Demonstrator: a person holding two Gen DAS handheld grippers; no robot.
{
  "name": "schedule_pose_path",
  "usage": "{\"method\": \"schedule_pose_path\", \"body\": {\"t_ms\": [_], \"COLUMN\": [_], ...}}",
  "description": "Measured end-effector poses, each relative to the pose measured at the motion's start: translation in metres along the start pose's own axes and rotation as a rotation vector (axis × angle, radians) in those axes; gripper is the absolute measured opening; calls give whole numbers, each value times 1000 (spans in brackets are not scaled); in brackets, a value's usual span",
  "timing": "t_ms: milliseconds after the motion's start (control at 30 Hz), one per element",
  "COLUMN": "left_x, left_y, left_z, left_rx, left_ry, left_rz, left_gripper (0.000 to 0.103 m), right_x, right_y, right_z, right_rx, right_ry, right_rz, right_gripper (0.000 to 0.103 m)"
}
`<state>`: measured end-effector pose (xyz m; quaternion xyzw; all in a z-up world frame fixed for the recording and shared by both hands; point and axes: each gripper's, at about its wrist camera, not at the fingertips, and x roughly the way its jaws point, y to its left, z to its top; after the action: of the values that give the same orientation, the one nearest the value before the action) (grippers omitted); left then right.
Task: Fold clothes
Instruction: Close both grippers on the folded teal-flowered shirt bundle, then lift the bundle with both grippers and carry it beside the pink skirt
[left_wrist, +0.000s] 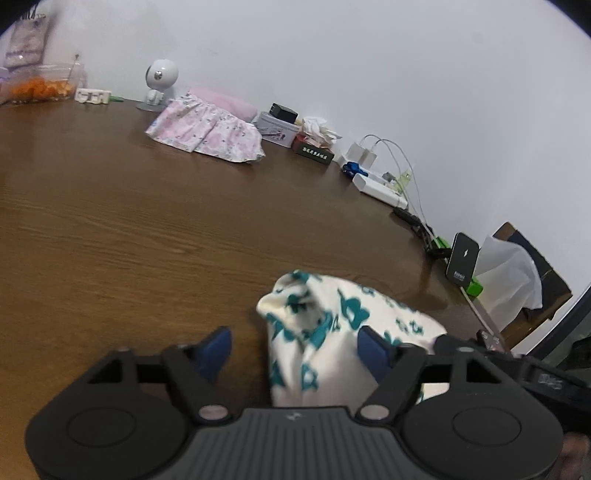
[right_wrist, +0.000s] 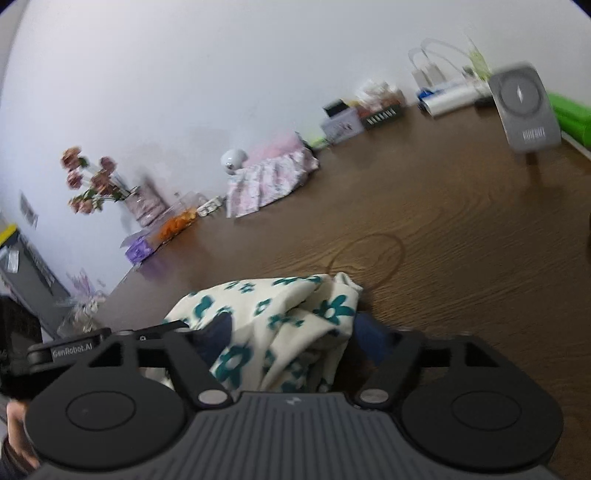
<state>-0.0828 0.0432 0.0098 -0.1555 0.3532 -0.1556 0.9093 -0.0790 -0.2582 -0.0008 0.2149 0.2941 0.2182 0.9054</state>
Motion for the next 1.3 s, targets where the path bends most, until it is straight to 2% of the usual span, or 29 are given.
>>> {"method": "schedule_pose_path", "body": {"t_ms": [67,133,167,200,233,267,300,433,667,933,1133,1300], "left_x": [2,5,7,8,11,14,18,18,7,12,37,69], "left_y": [2,9,13,15,19,24,29,33,31,19,18,11], "left_z": [-4,-7,-8,-9,-9,-10,-11,-6,26,98,151,198], "left_rx": [-34,-74,-94,-105,-135,-181,-229,-261,-245,-144,-96,-64], "left_ry": [14,28,34,36,48,56,63,26,-68,-150,-171,-163], "left_rz": [-6,-42,-61,-83,-119,-152,-185,-225,-304,-319,-296,-289], "left_gripper": [73,66,63,54,39,34,32,15,12,12,12,12], "right_x": [1,8,11,14,17,20,22,27,23,35,64,90], "right_y": [5,7,7,7,7,6,5,0,17,45,65,61], "right_z": [-5,-12,-15,-17,-19,-19,-16,-6,24,94,145,189], "right_rx": [-17,-9,1,10,15,22,47,110,74,-34,-115,-121], "right_ry": [31,64,74,85,91,96,110,135,81,11,-27,-47], "right_rz": [0,11,33,54,72,78,89,124,165,164,143,123], "right_gripper": [79,78,74,70,66,58,54,41,37,37,37,37]}}
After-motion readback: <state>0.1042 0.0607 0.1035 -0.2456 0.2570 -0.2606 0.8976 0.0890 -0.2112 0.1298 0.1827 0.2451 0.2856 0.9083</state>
